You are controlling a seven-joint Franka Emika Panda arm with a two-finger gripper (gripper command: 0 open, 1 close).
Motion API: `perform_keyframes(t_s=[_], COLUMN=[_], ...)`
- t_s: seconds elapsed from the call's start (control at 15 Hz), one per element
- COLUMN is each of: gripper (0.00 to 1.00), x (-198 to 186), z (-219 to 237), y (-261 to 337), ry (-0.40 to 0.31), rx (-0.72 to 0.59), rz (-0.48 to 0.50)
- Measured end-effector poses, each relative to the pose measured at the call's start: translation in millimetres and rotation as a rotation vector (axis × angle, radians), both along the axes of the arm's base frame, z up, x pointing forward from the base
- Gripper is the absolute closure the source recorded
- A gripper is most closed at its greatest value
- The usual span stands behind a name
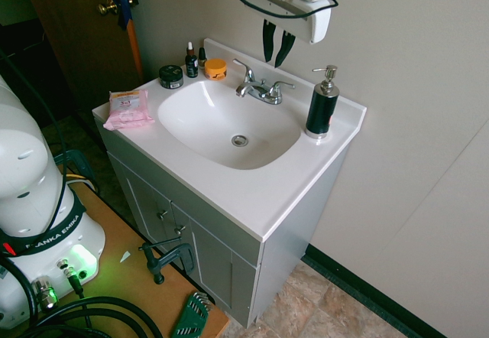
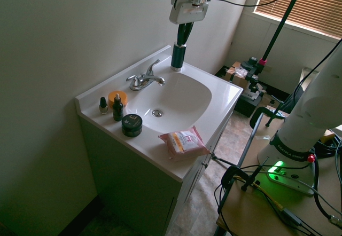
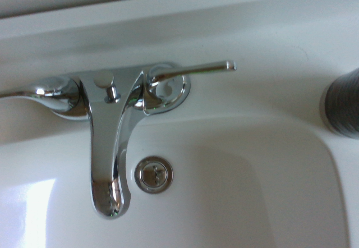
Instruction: Sanitize yourself
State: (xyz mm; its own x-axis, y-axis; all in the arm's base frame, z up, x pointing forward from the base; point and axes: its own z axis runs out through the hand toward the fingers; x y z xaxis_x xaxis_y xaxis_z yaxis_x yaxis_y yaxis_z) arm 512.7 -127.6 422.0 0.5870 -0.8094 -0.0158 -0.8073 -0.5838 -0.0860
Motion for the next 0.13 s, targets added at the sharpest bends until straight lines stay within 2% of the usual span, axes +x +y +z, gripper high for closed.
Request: perform_keyframes(t_s=[0.13], gripper=[0.0], x=[-12.7], z=[-12.2], y=[11.1], ry=[0.008], rx=[-0.008], rz=[0.017])
